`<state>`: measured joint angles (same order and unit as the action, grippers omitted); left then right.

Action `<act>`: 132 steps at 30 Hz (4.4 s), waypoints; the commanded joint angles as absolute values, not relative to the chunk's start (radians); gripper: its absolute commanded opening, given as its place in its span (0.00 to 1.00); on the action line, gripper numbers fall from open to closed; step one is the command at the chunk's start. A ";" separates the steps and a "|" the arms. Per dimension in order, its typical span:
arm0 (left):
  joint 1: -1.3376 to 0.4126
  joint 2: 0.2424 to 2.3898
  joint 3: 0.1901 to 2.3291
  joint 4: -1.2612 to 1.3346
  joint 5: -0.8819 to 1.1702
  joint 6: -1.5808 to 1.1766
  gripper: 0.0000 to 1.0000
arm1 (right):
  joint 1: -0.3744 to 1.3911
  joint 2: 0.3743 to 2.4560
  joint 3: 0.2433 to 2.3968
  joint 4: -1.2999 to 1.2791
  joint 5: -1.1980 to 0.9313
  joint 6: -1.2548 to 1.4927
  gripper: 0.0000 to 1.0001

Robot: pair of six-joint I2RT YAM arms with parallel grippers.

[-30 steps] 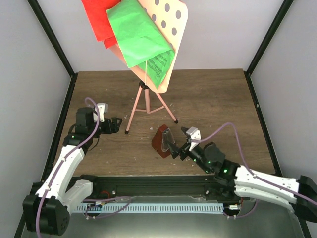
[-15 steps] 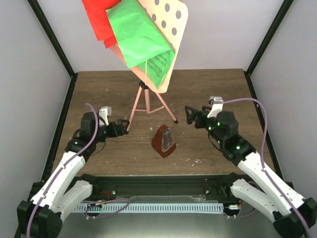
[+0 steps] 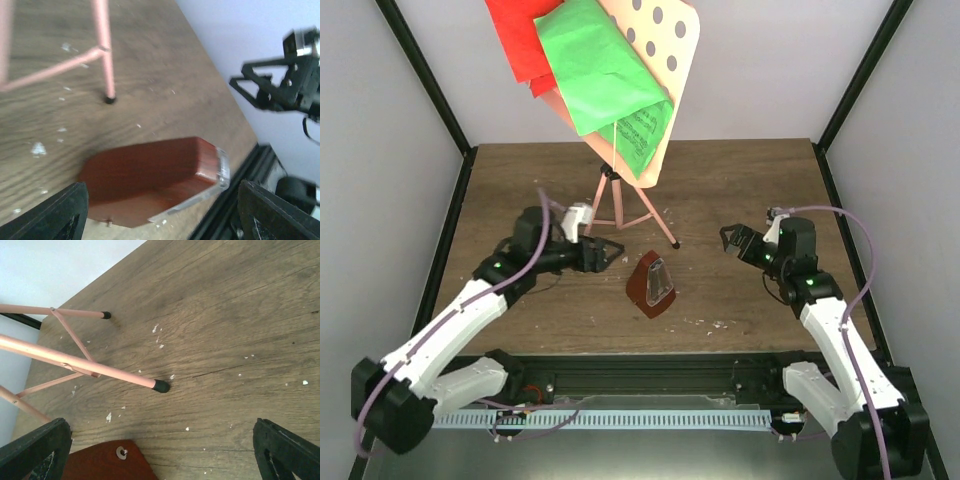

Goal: Pack up the instrument practice props

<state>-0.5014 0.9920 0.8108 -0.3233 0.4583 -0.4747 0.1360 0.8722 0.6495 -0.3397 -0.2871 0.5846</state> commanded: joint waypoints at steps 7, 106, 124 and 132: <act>-0.753 1.245 1.047 -0.419 0.302 -0.161 0.85 | 0.129 0.743 0.595 -0.371 -0.358 0.585 1.00; -0.140 0.869 0.747 -0.414 0.137 -0.115 0.91 | 0.830 1.304 0.783 -0.015 -0.216 0.072 0.60; -0.162 0.867 0.742 -0.421 0.084 -0.104 0.92 | 0.830 1.049 0.656 -0.423 0.459 0.610 0.58; -0.166 0.888 0.744 -0.419 0.070 -0.104 0.92 | 0.707 1.070 0.619 -0.386 0.509 0.664 0.60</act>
<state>-0.1627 0.8803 0.7380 -0.4210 0.0811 -0.1211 0.7654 1.0435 0.6689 -0.2886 0.4191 0.6151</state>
